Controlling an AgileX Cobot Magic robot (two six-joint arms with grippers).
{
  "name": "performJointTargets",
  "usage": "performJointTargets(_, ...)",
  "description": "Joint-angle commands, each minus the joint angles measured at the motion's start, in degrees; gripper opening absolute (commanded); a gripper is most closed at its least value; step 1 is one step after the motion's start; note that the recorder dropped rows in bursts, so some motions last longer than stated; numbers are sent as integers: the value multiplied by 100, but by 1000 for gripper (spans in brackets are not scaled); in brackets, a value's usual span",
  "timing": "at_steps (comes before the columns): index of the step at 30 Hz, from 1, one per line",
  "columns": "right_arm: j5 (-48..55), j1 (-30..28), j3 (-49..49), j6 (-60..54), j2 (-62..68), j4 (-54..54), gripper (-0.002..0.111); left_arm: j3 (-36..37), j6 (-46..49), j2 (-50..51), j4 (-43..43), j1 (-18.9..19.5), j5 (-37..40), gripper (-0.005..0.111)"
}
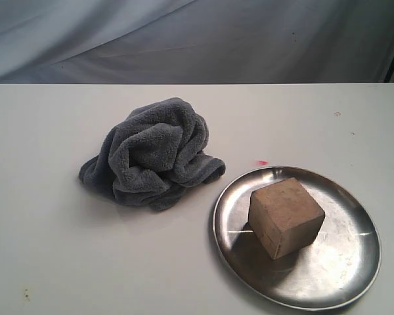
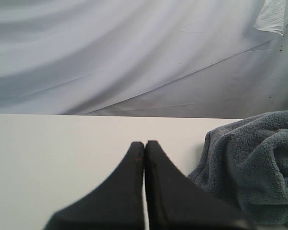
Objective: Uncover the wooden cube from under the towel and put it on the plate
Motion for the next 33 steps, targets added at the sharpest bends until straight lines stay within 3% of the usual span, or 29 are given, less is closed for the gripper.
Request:
performJointTargets(1, -372, -53, 507, 6, -610, 3, 0, 25, -5, -9, 4, -5, -9, 1)
performJointTargets(8, -288, -53, 949, 6, -1392, 70, 0, 25, -5, -9, 4, -5, -9, 1)
performJointTargets(33, -199, -53, 949, -55, -1828, 70, 0, 25, -13, -9, 4, -5, -9, 1)
